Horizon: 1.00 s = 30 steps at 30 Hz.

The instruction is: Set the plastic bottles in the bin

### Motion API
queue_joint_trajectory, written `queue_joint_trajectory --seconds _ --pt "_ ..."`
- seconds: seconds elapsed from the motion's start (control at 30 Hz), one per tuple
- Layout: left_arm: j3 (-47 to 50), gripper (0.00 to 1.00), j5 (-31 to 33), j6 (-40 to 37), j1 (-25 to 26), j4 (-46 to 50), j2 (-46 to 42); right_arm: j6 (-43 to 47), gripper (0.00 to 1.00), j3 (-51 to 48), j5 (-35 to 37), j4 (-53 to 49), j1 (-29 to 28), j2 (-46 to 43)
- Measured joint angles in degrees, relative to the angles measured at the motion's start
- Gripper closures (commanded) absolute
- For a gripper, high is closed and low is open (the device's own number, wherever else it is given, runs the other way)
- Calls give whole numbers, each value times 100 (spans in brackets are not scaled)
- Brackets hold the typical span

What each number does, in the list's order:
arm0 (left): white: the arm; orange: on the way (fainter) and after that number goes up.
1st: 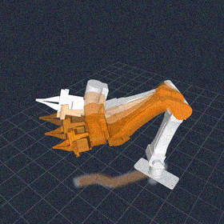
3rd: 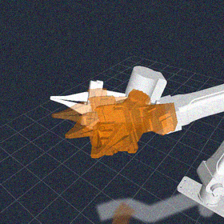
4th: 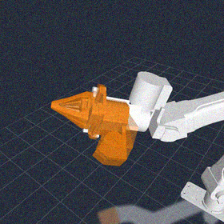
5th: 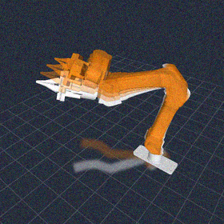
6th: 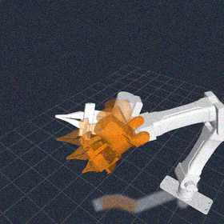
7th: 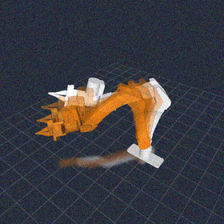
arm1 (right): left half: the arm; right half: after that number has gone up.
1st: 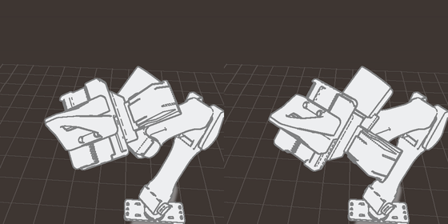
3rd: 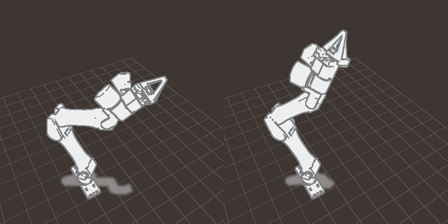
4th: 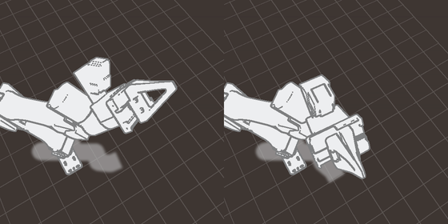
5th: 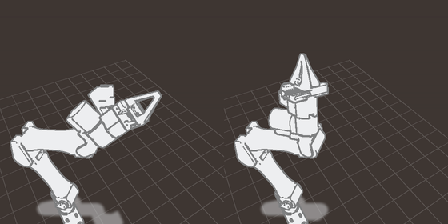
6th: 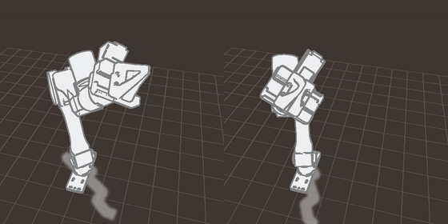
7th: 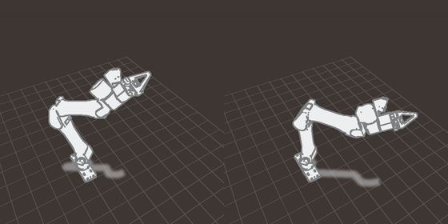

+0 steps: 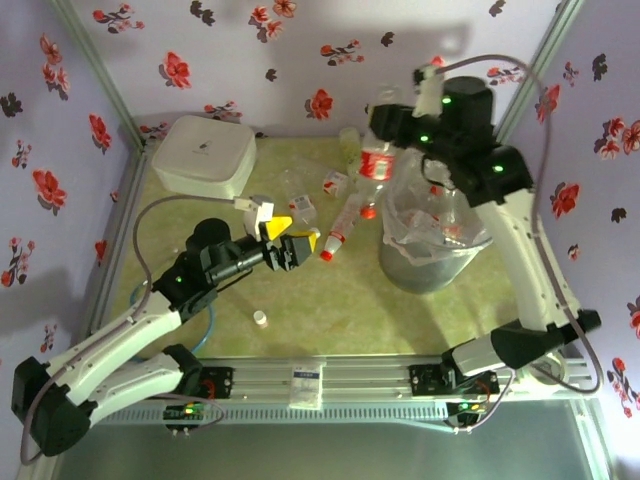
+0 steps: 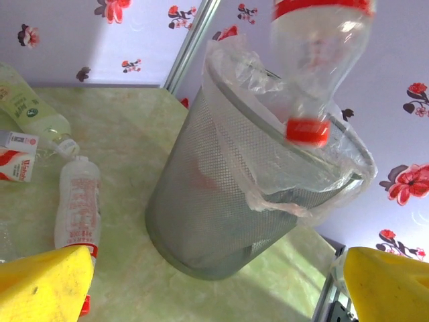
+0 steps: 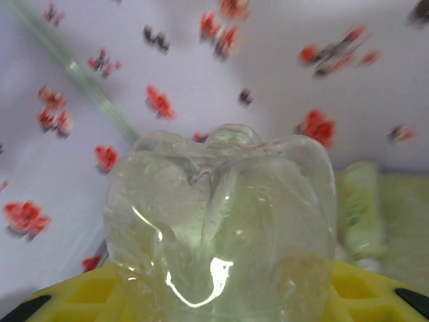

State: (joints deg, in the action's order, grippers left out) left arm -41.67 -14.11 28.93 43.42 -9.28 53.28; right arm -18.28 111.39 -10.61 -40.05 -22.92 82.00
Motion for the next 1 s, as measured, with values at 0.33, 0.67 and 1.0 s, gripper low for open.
queue_joint_trajectory --seconds 0.33,0.67,1.0 --pt "-24 5 92 17 -105 61 647 2022 70 826 1609 -1156 876 -645" --pt "-507 4 1064 525 -487 1123 1294 3040 69 -90 1486 -1521 1204 225" --pt "-507 4 1331 610 -520 1561 1298 2968 68 -1478 772 -1753 1298 273"
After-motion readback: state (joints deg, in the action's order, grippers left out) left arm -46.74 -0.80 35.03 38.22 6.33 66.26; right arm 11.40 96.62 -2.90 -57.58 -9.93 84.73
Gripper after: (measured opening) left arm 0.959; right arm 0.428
